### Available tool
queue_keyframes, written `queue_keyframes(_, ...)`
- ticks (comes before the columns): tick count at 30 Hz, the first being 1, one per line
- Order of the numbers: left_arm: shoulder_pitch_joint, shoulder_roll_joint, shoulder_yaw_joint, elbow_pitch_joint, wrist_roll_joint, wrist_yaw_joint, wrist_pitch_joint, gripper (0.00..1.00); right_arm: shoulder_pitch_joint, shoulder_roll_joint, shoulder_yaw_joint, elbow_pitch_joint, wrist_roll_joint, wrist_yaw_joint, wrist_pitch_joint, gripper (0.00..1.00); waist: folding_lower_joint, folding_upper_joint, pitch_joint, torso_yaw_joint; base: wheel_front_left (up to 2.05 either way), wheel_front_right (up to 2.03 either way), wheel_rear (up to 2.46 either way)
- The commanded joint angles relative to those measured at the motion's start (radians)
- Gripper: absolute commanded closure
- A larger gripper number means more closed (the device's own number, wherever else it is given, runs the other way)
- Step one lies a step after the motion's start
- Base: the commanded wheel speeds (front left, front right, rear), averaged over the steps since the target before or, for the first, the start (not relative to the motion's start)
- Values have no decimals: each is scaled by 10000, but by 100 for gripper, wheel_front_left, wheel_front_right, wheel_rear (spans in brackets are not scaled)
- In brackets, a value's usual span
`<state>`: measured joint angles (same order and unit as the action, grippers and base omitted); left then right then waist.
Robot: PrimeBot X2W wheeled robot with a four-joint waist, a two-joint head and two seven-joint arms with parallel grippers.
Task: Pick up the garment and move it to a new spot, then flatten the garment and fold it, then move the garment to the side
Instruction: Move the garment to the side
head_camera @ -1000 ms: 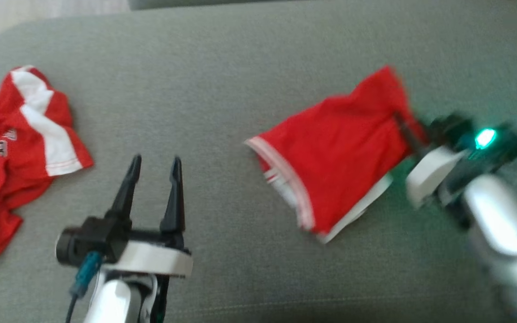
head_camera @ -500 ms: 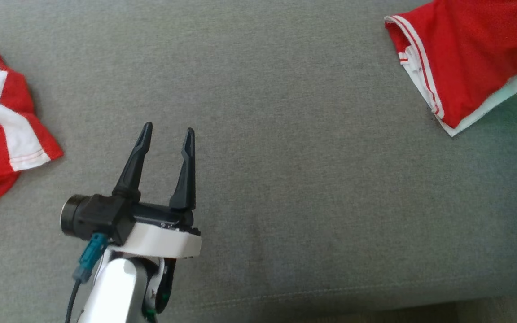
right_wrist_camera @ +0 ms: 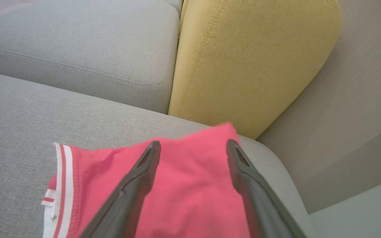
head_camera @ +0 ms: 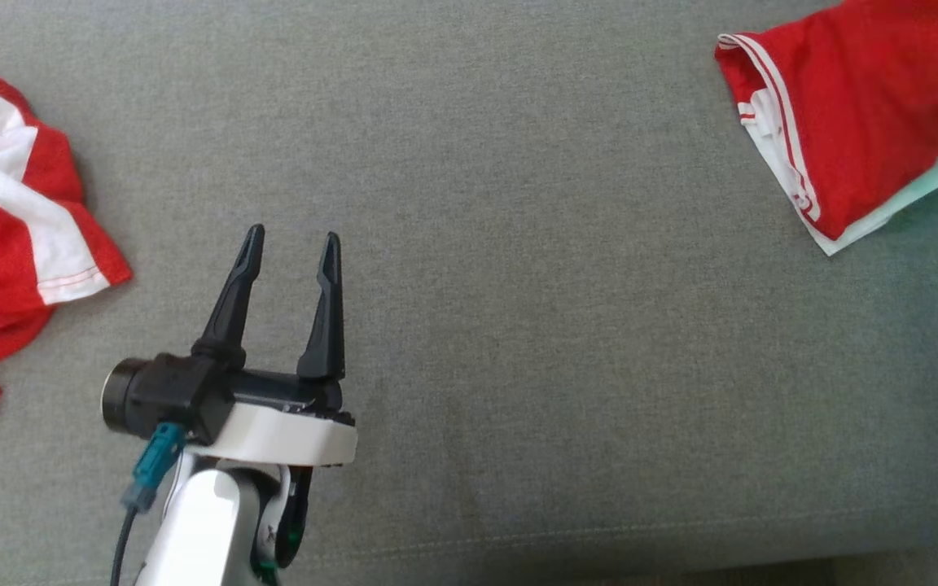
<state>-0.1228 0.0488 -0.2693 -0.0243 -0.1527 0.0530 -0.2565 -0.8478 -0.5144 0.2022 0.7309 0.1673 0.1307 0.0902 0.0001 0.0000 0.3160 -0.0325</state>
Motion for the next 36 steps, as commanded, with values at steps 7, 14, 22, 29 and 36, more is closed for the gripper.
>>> queue_keyframes(7, 87, 14, 369, -217, -200, 114, -53, 0, 280, 165, -80, -722, 61, 0, -46, 0, -1, 0, -526, 145, 0, 0, 0)
queue_keyframes(14, 418, 14, 600, -314, -359, 379, -53, 0, 889, 1446, -279, -1592, 527, 0, -965, 0, -1, 0, -1403, 364, 0, 0, 0)
queue_keyframes(22, 793, 14, 955, -432, -416, 594, -53, 0, 2411, 3246, -268, -2666, 494, 0, -2084, 0, -1, 0, -2178, 631, 0, 0, 0)
queue_keyframes(29, 1314, 14, 1300, -410, -432, 645, -53, 0, 4524, 4423, -320, -3619, 12, 0, -2800, 0, -1, 0, -2768, 893, 0, 0, 0)
queue_keyframes(36, 1980, 14, 1266, -197, -161, 679, -53, 0, 6455, 4635, -298, -4143, 292, 0, -3198, 0, -1, 0, -3188, 965, 0, 0, 0)
